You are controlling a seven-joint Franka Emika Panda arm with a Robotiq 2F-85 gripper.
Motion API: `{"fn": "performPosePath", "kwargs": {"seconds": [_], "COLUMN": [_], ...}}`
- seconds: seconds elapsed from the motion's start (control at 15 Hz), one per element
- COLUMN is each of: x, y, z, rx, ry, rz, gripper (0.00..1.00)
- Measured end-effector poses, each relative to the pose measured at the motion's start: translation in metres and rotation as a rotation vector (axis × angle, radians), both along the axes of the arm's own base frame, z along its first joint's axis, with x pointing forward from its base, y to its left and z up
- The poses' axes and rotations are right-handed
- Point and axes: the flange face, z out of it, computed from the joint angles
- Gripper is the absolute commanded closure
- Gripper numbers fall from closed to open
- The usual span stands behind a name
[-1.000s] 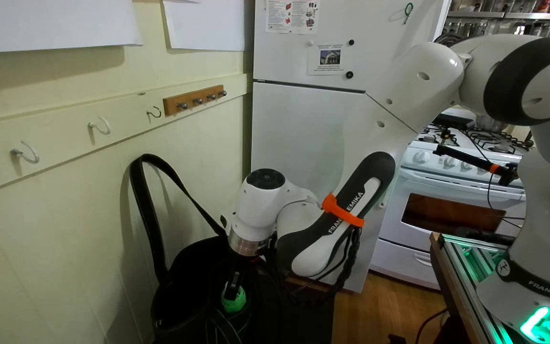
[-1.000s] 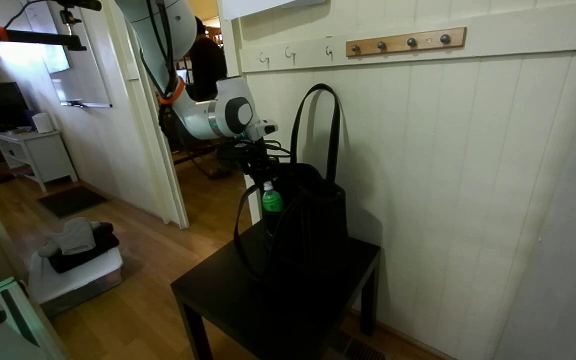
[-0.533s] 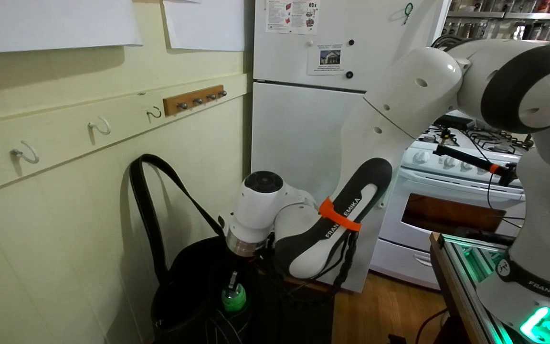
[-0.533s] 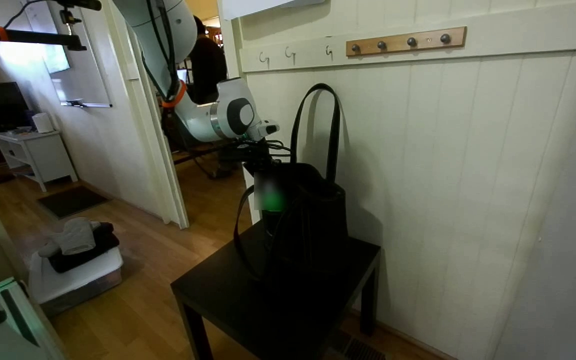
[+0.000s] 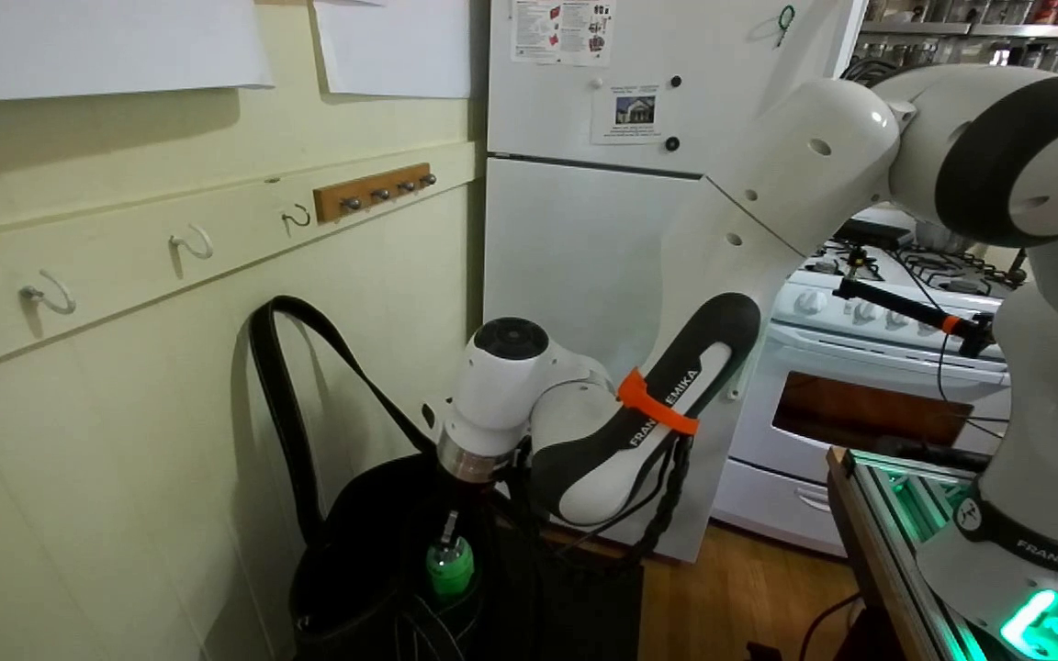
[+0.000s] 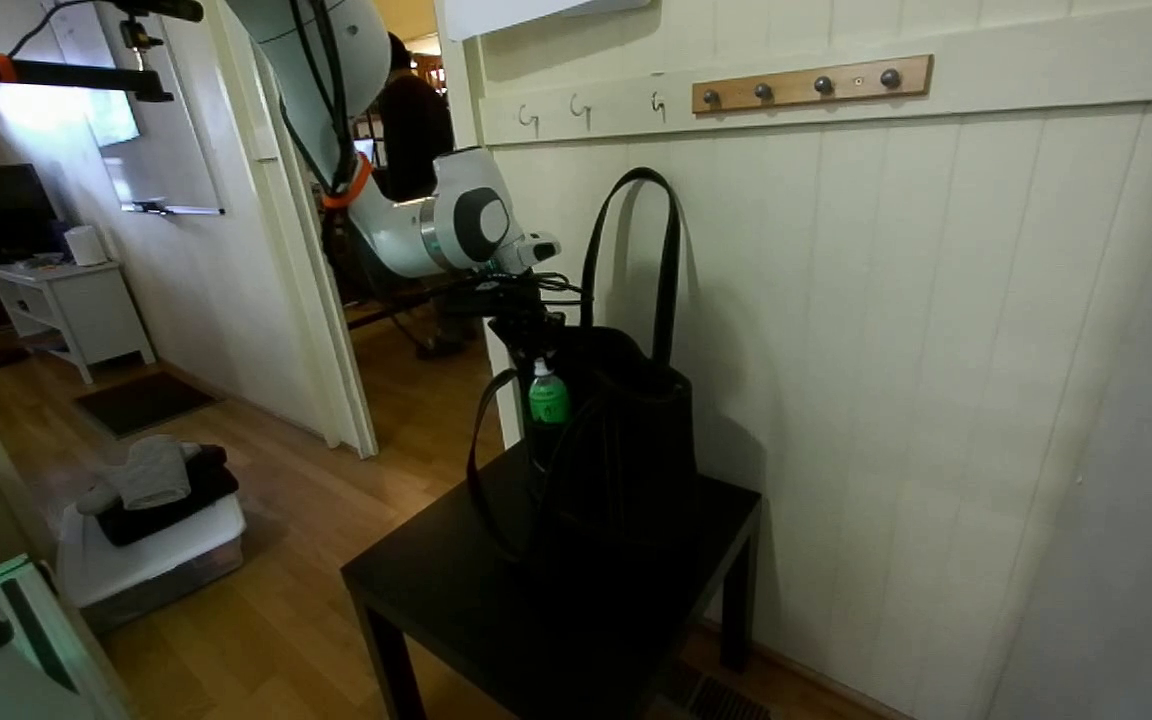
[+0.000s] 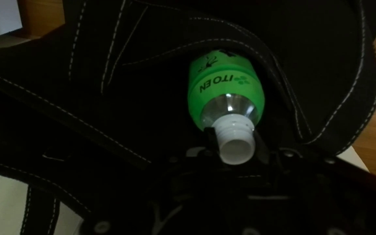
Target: Take the green bottle out of the bag
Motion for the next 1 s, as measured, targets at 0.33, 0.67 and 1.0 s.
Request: {"fn": "performPosePath", "kwargs": {"seconds": [0.33, 0.67, 1.0], "x": [-0.01, -0.028, -0.049], "y": [0.004, 0.007, 0.004], "z": [0.019, 0.047, 0.073], "rx": [-0.007, -0.053, -0.11], "ry": [-0.009, -0.03, -0.067], "rz": [0.026, 0.066, 0.055], "gripper": [0.92, 0.92, 0.92]}}
